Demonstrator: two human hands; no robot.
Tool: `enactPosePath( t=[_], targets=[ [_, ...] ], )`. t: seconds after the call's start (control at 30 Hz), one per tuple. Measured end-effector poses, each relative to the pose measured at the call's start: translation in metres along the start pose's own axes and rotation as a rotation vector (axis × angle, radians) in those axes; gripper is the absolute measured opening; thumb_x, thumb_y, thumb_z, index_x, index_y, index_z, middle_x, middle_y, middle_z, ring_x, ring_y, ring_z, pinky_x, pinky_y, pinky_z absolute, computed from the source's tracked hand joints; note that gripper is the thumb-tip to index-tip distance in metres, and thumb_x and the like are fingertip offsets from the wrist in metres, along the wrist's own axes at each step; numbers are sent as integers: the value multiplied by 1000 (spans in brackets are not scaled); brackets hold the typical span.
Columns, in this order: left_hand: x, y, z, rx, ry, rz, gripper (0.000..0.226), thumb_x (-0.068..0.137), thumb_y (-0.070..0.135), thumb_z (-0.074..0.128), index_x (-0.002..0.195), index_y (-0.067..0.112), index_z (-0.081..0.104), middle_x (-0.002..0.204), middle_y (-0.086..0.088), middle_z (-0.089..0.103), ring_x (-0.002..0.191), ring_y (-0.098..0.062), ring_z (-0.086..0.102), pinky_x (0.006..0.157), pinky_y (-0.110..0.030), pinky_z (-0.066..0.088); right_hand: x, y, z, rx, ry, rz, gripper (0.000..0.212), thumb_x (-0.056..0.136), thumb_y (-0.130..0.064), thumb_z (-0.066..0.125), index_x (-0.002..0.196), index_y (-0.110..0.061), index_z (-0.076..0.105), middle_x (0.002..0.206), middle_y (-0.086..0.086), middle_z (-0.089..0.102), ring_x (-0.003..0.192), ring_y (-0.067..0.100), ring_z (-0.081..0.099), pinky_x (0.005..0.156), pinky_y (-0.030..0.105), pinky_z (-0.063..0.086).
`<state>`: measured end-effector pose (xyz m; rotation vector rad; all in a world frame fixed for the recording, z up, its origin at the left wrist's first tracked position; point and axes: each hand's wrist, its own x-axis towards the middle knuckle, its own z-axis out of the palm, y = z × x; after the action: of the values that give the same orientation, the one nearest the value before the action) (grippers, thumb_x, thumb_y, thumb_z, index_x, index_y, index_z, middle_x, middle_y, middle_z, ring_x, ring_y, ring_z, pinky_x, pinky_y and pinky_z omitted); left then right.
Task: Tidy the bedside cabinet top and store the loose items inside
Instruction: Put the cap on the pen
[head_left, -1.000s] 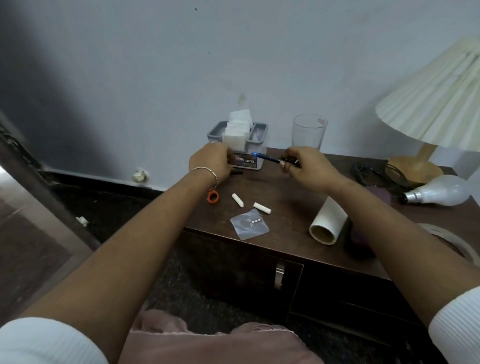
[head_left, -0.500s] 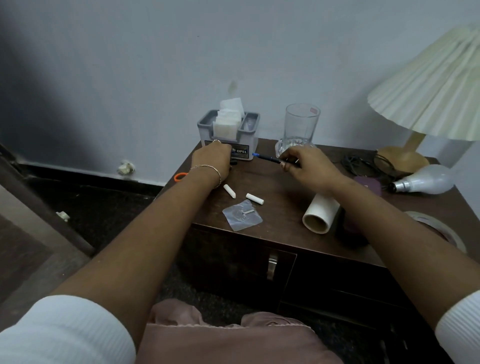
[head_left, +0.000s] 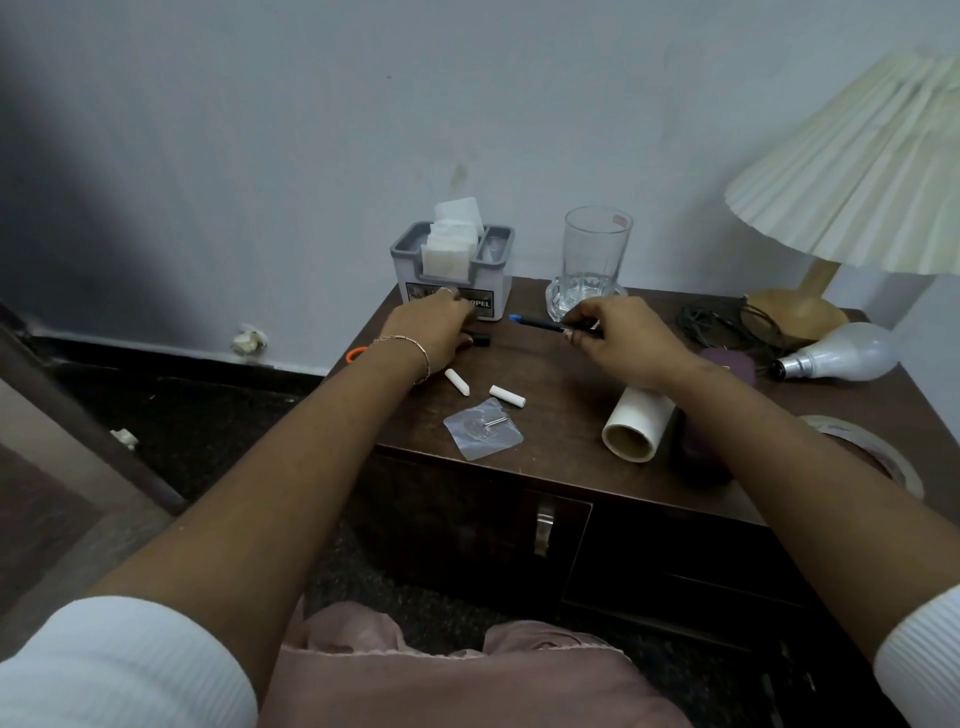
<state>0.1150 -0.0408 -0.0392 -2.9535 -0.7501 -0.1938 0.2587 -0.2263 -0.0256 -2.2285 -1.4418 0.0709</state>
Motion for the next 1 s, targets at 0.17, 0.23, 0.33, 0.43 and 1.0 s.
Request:
enactPosePath(
  t=[0.17,0.23,0.33,0.43,1.0],
  targets=[
    [-7,2,-3,-268,19,10,22,93,25,54,114,17,55,118,-4,64,107,-24,58,88,-39,49,-3,0,-5,-12,86,-25,28,94,-18,56,120,-17,65,118,3,66,106,20,59,84,26,42],
    [-8,4,-6,-496,38,-39,21,92,19,57,113,16,56,113,1,64,103,-16,59,92,-33,48,-6,2,-8,-43,141,-44,29,95,-17,54,122,-20,64,118,2,65,108,21,58,82,27,40],
    [-9,6,-14,-722,57,-75,24,91,13,59,115,16,60,111,1,64,105,-12,58,97,-28,45,-12,5,-13,-64,185,-67,31,95,-17,52,123,-26,63,112,2,63,105,22,57,79,28,38],
    [-7,8,-22,-820,50,-70,22,90,12,60,111,17,64,103,2,65,104,-12,57,96,-27,44,-16,6,-21,-56,206,-96,31,95,-17,53,121,-29,64,102,1,62,98,21,57,75,28,36],
    [-2,30,-31,-1072,74,-46,18,90,10,61,106,17,64,98,-5,63,72,-6,56,59,-16,50,-23,22,-28,-45,246,-80,30,95,-20,52,122,-29,64,98,4,61,93,24,57,77,38,43]
  ],
)
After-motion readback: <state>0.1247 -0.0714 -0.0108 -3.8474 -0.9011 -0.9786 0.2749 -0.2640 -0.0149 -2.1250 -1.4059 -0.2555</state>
